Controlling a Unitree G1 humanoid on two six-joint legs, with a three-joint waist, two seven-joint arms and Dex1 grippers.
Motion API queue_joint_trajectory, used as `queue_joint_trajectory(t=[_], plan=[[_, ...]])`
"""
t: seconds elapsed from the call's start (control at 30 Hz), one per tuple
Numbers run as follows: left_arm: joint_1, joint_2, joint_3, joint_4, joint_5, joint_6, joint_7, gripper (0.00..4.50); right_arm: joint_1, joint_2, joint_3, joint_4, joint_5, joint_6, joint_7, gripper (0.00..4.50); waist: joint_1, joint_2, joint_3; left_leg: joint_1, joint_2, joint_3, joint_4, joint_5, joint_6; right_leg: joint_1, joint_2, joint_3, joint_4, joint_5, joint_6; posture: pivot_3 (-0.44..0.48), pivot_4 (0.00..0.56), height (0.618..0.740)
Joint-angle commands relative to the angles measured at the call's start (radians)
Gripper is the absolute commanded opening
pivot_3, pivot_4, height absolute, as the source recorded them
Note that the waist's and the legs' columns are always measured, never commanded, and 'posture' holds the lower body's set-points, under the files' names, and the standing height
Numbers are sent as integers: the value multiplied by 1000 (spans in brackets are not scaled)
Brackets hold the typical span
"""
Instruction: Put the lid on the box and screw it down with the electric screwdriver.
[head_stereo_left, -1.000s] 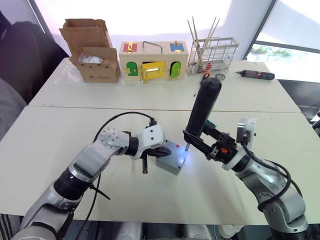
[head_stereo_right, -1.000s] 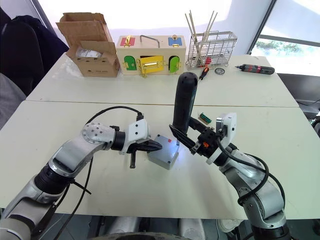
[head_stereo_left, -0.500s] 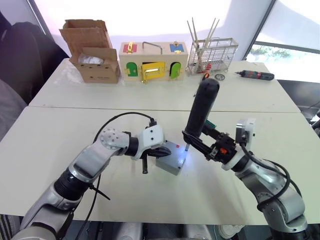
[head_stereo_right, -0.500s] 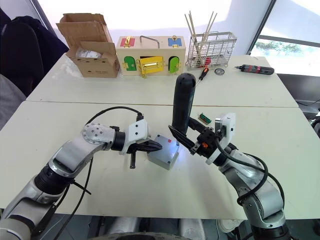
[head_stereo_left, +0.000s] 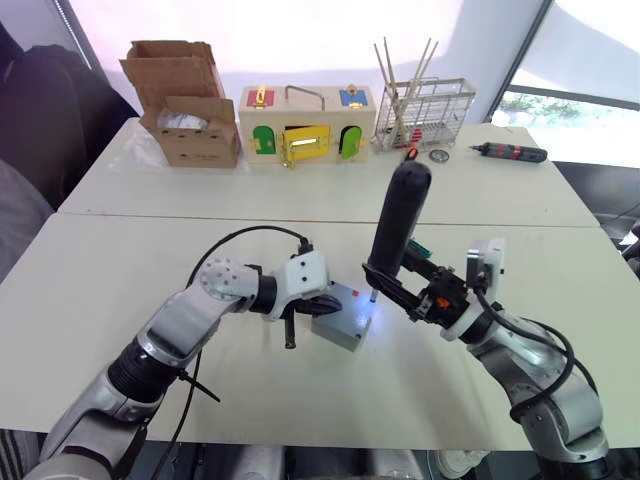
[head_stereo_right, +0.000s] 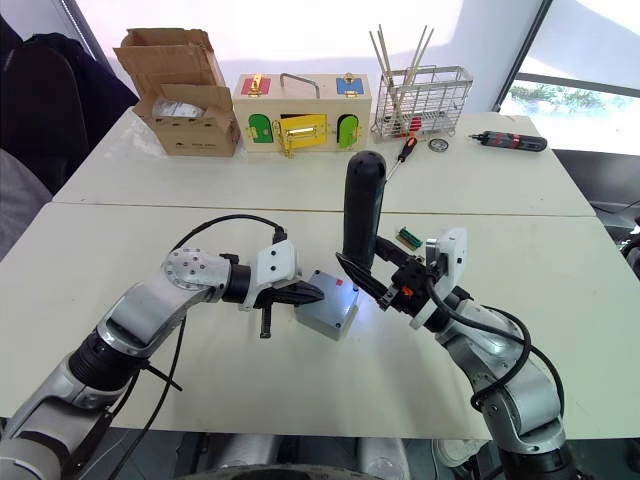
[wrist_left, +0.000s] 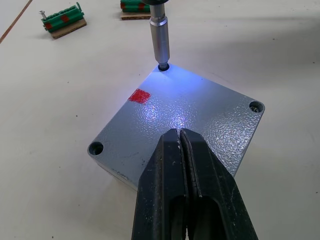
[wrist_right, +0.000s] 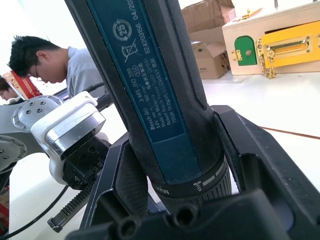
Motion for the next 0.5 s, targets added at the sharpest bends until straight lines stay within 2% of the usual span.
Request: queue_joint_trajectory(t=[0.03, 0.2, 0.3, 0.43, 0.5], plan=[[26, 13, -46, 26, 28, 30, -1, 0, 59, -10, 71, 104, -30, 78, 15, 1827, 0, 0, 0, 0, 0, 0, 0, 0, 0, 0, 0, 0, 0, 0, 0, 0, 150, 735], [26, 11, -46, 28, 29, 28, 0, 0, 53, -19, 47, 86, -15, 85, 14, 1827, 0, 0, 0, 0, 0, 0, -1, 0, 0, 0, 0, 0, -1, 0, 0, 0, 150, 735], [26, 12, -46, 28, 28, 28, -1, 0, 27, -44, -13, 20, 47, 124, -1, 1827, 0, 1, 1, -1, 0, 0, -1, 0, 0, 0, -1, 0, -1, 0, -1, 0, 150, 735], [28, 17, -43, 28, 26, 25, -5, 0, -111, -132, -175, -113, 332, 267, -73, 1827, 2, 6, 9, -2, 0, 0, -1, 0, 0, -1, -1, 0, -2, 0, -1, 0, 150, 735], [29, 21, -41, 26, 25, 23, -9, 0, -171, -177, -233, -130, 463, 324, -112, 1827, 5, 12, 16, -8, 0, 0, 1, 0, 1, -3, -1, 0, -1, 0, -1, 0, 150, 735]])
